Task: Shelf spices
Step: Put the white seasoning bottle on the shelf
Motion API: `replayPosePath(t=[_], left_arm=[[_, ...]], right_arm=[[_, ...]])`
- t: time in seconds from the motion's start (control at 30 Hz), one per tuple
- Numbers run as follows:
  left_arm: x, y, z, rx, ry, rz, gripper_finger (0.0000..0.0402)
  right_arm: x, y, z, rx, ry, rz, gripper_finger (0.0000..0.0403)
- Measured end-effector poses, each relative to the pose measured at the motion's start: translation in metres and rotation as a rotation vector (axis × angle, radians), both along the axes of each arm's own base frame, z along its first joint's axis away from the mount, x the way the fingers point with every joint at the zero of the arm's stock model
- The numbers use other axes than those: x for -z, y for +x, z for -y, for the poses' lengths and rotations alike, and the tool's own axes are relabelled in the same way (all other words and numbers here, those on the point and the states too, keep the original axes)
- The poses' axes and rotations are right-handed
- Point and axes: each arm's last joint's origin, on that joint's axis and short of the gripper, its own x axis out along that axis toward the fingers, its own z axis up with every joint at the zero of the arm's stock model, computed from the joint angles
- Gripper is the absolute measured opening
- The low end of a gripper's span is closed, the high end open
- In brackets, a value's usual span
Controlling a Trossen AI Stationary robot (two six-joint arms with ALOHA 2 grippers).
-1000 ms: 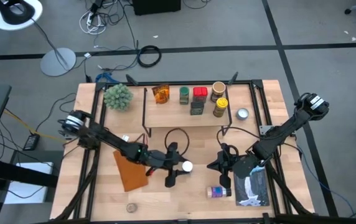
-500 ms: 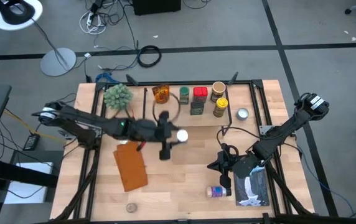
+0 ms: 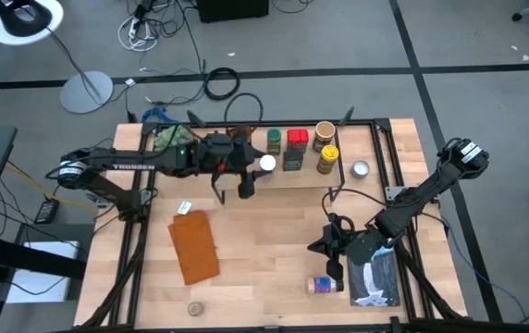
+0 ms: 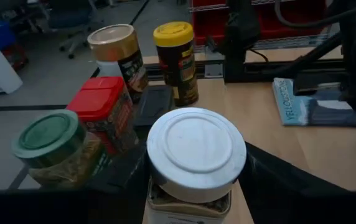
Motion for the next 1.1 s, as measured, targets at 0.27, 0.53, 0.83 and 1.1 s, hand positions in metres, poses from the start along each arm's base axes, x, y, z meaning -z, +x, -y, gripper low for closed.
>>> replayPosePath(t=[0.27, 0.53, 0.83, 1.1], left_arm=[[0.011, 0.003, -0.026, 0.020, -0.043, -0.029, 0.0212], [0.013, 0.002, -0.039, 0.022, -0.059, -0.023, 0.0212], [0.015, 0.001, -0.041, 0.013, -0.065, -0.021, 0.0213], [0.015, 0.001, -0.041, 0.004, -0.090, -0.018, 0.0214]], right_arm=[[0.000, 0.000, 0.000, 0.006, 0.009, 0.001, 0.0003], [0.000, 0.000, 0.000, 0.005, 0.009, 0.000, 0.0001], [0.000, 0.000, 0.000, 0.004, 0.009, 0.000, 0.0002], [0.000, 0.000, 0.000, 0.004, 0.009, 0.000, 0.0003]])
